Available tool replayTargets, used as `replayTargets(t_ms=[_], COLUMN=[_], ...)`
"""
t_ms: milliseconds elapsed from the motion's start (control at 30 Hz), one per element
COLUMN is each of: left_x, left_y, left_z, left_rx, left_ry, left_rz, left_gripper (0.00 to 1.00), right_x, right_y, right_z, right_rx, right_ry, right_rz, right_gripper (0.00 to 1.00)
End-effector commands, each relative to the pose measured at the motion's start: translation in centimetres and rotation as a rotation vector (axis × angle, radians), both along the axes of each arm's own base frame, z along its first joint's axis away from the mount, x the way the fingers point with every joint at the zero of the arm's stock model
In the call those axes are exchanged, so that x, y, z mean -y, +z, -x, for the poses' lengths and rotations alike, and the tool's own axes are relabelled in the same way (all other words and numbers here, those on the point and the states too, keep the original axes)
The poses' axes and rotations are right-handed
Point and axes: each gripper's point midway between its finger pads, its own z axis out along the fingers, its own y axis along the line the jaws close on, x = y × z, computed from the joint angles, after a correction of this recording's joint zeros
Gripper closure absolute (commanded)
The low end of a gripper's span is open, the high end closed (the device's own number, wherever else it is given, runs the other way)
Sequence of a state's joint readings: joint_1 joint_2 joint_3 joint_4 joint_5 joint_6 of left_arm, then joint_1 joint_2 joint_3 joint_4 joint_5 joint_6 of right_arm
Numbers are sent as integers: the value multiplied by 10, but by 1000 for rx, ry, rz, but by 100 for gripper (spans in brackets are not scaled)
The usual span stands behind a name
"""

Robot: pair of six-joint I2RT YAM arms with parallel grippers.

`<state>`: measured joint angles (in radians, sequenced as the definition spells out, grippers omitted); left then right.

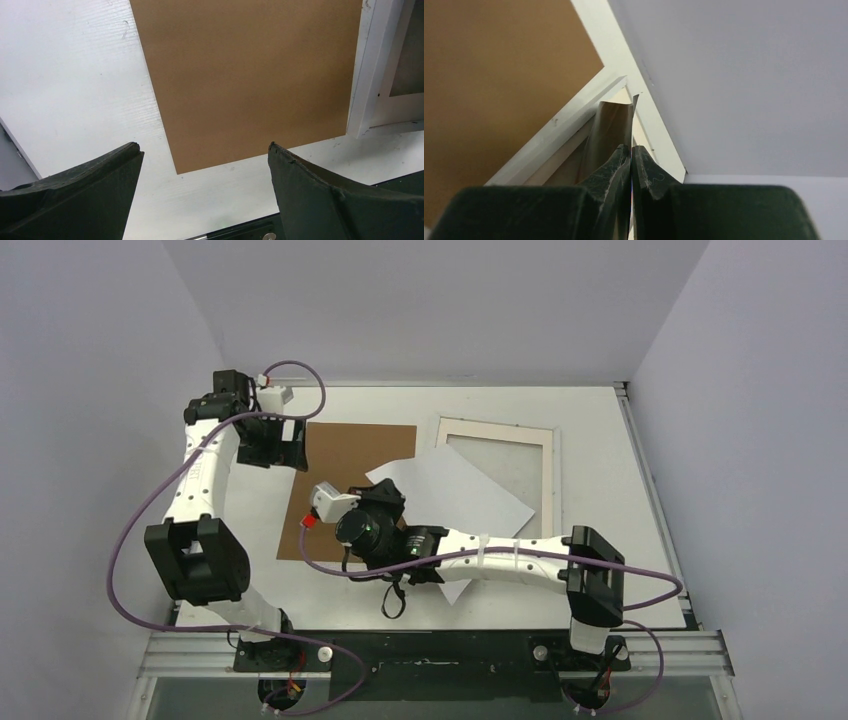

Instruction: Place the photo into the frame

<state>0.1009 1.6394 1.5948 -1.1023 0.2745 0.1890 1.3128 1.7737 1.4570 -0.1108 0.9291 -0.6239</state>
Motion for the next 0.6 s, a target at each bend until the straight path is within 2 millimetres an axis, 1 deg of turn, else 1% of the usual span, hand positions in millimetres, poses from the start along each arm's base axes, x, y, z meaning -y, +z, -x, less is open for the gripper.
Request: replayTargets(t_ms=[0,100,167,267,333,367,400,433,500,533,567], left_x=[-1,-1,-1,0,0,0,0,1,1,2,2], left_y=[17,15,13,12,11,11,10,10,10,10,9], left_z=[-3,-3,-2,-2,-3,-3,-3,-2,-2,-2,-2], left_rx=[83,83,78,76,74,75,73,73,75,75,73], left_ry=[-15,-16,-15,-16,-14,-15,-13,-14,-15,-15,-16], left_rz=[11,13,16,20,21,22,24,26,27,28,27], left_gripper=[4,3,4,4,4,4,4,4,3,4,4], right_x=[-4,-1,1,-1,-5,-7,-7,-6,-4,-4,-3], right_y=[-43,-69,-81,-99,-111,-117,-124,-130,-137,-139,-139], right_z=[25,40,48,62,76,83,88,93,101,104,107], right_rx=[-93,-139,-159,-199,-219,-227,-233,-239,-259,-280,-294], right_ry=[48,72,80,105,133,145,154,159,154,150,145], right_rz=[45,78,95,107,124,136,151,160,148,127,108], right_gripper=[95,95,95,95,95,90,81,69,57,48,35])
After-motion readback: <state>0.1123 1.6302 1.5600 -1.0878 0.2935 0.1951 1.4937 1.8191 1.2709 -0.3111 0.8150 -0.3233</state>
